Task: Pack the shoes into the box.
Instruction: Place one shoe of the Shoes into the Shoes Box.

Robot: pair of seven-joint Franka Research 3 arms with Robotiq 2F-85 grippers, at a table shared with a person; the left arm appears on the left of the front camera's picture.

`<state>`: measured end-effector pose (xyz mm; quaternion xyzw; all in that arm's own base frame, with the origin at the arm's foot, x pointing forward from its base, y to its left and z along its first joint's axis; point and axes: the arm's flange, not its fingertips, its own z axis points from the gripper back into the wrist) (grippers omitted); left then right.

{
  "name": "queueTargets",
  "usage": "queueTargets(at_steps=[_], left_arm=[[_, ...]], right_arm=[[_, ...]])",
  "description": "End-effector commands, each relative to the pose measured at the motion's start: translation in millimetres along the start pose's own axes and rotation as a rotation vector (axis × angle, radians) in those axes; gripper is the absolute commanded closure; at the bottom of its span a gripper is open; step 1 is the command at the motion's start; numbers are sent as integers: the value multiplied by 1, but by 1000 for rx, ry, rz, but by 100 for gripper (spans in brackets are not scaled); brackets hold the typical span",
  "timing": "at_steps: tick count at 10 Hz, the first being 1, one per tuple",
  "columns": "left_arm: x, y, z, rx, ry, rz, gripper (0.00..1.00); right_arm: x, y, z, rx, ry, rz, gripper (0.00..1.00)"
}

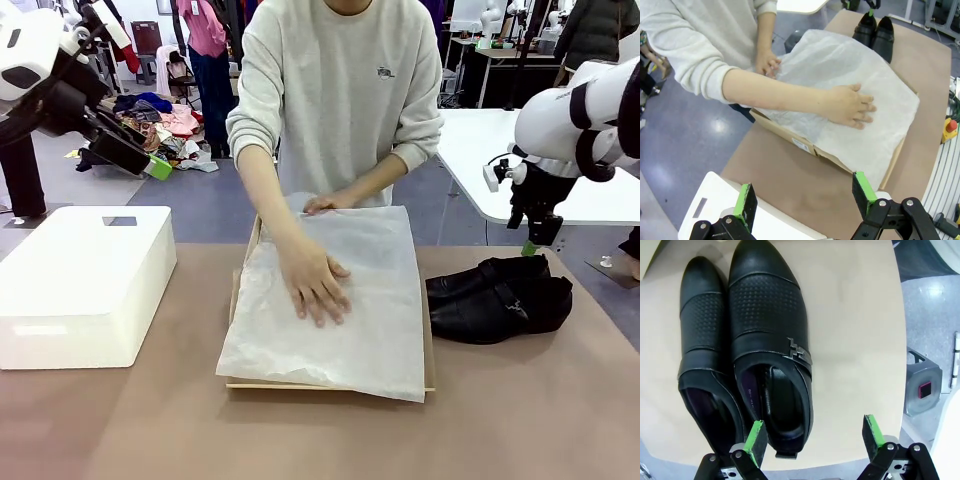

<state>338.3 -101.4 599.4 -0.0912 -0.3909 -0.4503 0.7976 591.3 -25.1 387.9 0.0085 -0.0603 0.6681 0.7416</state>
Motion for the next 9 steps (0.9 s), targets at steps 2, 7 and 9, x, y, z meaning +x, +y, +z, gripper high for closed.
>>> queueTargets(at_steps=[2, 7, 9], left_arm=[[0, 0, 0, -10, -3, -2, 0], [0, 0, 0, -10, -3, -2, 0], [0, 0, 0, -10, -3, -2, 0]], right_arm=[[-4, -12, -5, 25, -34, 7, 0], [-5, -17, -21, 71, -30, -6, 0], [-5, -19, -29, 91, -33, -9, 0]])
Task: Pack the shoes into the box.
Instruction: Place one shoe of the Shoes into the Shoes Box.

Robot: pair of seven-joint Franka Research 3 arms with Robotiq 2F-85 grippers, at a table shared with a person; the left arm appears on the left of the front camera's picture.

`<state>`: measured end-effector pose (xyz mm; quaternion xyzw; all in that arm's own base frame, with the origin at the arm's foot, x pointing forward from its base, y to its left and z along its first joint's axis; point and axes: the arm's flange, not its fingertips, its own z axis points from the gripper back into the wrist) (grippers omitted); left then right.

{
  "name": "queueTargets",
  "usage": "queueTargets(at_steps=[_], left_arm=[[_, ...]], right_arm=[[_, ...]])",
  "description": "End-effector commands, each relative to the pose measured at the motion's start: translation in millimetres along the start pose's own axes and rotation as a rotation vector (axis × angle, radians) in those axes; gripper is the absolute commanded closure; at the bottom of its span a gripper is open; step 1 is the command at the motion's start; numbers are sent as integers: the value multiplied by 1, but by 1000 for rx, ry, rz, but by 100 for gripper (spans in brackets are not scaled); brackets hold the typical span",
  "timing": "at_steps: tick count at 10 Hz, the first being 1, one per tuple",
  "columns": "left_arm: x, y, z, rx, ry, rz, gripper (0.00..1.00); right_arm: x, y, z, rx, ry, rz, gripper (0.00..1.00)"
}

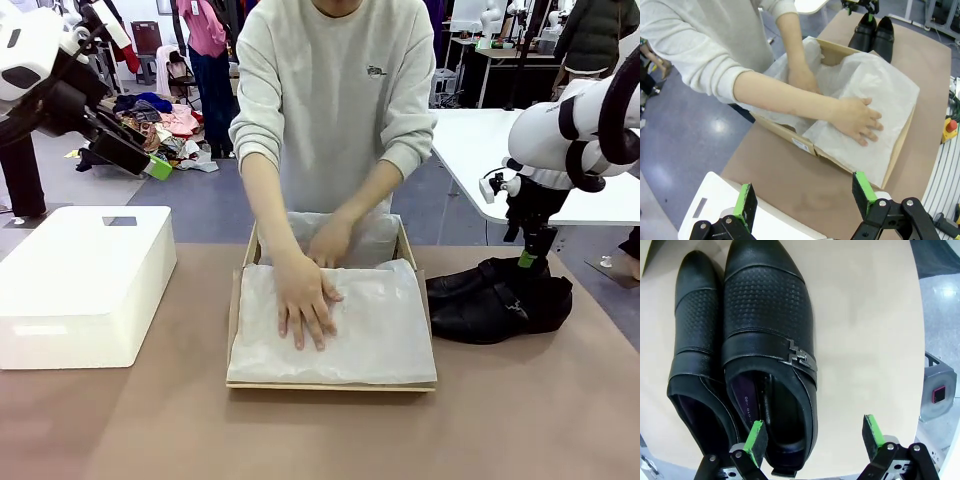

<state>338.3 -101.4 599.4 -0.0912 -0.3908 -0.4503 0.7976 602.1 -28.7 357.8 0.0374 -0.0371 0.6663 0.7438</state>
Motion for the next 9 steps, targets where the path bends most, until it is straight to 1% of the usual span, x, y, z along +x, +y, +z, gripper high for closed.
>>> queueTargets(at_steps=[1, 9], left_arm=[[0, 0, 0, -10, -3, -2, 0], [0, 0, 0, -10, -3, -2, 0]], right_arm=[[0, -10, -2, 22, -29, 1, 0], [0, -16, -26, 36, 5, -62, 0]])
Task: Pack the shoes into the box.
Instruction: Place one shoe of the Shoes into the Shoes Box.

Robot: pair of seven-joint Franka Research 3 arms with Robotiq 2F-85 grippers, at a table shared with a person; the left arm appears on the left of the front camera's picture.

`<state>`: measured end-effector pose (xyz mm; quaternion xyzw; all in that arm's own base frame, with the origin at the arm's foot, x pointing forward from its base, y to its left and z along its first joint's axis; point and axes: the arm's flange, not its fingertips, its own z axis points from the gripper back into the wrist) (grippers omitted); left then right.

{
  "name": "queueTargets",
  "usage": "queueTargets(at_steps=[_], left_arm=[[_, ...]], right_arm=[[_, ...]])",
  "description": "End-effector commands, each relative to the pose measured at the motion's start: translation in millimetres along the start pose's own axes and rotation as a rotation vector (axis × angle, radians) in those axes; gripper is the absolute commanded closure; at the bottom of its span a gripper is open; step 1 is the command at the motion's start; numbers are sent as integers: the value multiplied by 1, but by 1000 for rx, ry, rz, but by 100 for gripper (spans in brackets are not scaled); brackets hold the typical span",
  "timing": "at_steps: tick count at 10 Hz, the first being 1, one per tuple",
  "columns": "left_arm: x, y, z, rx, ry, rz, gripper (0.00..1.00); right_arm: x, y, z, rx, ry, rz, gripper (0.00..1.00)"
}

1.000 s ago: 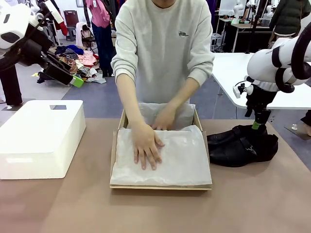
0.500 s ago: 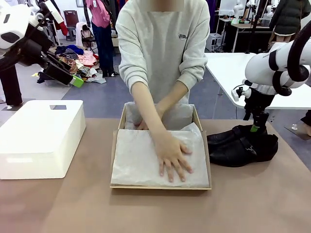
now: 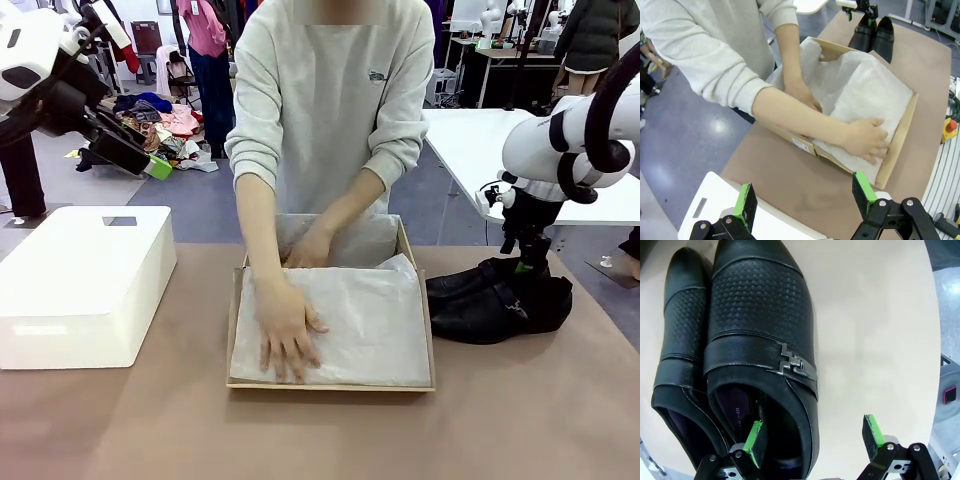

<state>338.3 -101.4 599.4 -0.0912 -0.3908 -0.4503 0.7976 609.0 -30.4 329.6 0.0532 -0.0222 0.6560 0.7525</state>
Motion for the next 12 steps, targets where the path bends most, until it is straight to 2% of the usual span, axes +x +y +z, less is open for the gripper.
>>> queueTargets(at_steps=[1, 7, 8, 12], left_arm=[[0, 0, 0, -10, -3, -2, 0], [0, 0, 0, -10, -3, -2, 0], [0, 0, 0, -10, -3, -2, 0], [0, 0, 0, -10, -3, -2, 0]], right_arm=[[4, -10, 1, 2, 11, -39, 2], [4, -10, 1, 16, 23, -70, 97], [4, -10, 1, 16, 25, -70, 100], [4, -11, 2, 16, 26, -74, 100]])
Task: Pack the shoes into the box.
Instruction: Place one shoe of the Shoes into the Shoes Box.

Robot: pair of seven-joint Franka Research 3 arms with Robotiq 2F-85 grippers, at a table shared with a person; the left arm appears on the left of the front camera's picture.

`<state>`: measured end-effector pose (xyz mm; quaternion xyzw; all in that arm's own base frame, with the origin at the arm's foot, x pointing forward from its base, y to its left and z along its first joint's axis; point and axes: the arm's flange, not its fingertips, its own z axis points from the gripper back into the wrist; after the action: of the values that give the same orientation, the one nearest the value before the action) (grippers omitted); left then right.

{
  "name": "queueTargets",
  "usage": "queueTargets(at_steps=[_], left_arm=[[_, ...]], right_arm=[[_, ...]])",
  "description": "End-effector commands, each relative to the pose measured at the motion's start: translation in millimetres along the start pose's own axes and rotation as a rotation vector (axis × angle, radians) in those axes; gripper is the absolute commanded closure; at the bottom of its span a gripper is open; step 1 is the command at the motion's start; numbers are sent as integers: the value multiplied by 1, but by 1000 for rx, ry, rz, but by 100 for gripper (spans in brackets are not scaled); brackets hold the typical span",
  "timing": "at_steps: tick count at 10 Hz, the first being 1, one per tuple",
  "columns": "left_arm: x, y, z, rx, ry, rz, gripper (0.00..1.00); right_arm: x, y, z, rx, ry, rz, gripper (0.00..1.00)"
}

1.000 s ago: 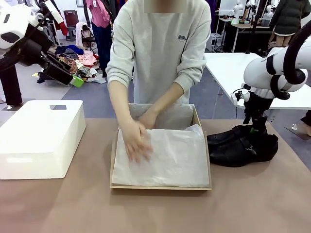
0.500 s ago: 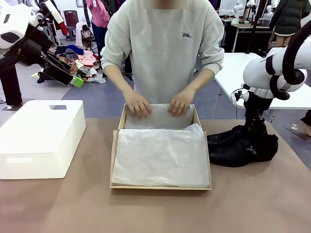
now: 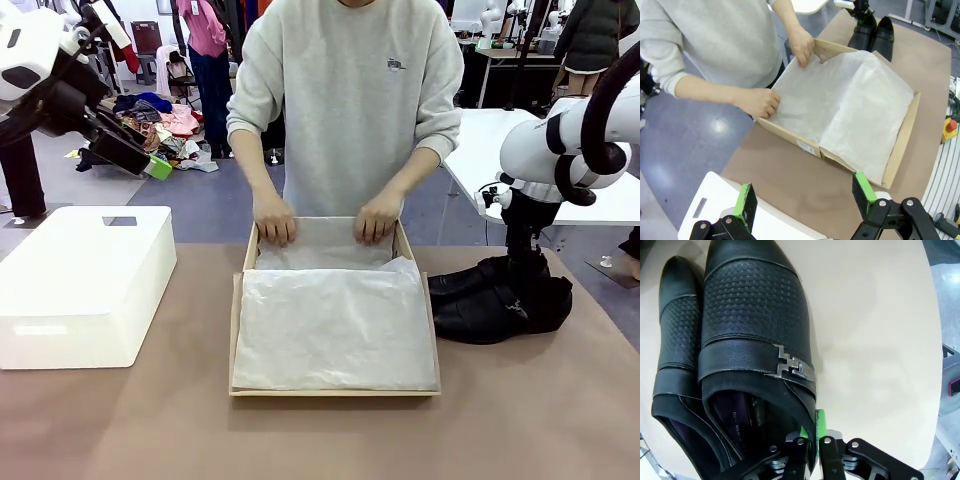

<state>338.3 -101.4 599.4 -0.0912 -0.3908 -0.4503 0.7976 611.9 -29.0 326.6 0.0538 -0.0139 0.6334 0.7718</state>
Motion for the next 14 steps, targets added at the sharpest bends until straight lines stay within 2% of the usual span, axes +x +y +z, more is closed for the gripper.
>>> queueTargets(at_steps=[1, 3, 6, 10, 14], left_arm=[[0, 0, 0, -10, -3, -2, 0], [0, 0, 0, -10, -3, -2, 0], [0, 0, 0, -10, -3, -2, 0], [0, 0, 0, -10, -3, -2, 0], [0, 0, 0, -10, -3, -2, 0]], right_arm=[[2, -8, 6, 8, 15, -15, 100], [-1, -9, 10, -19, -13, -43, 100], [-3, -15, 32, -37, -3, -125, 100], [1, -11, 102, -77, 40, -224, 100], [40, 21, 170, -91, 58, -213, 100]])
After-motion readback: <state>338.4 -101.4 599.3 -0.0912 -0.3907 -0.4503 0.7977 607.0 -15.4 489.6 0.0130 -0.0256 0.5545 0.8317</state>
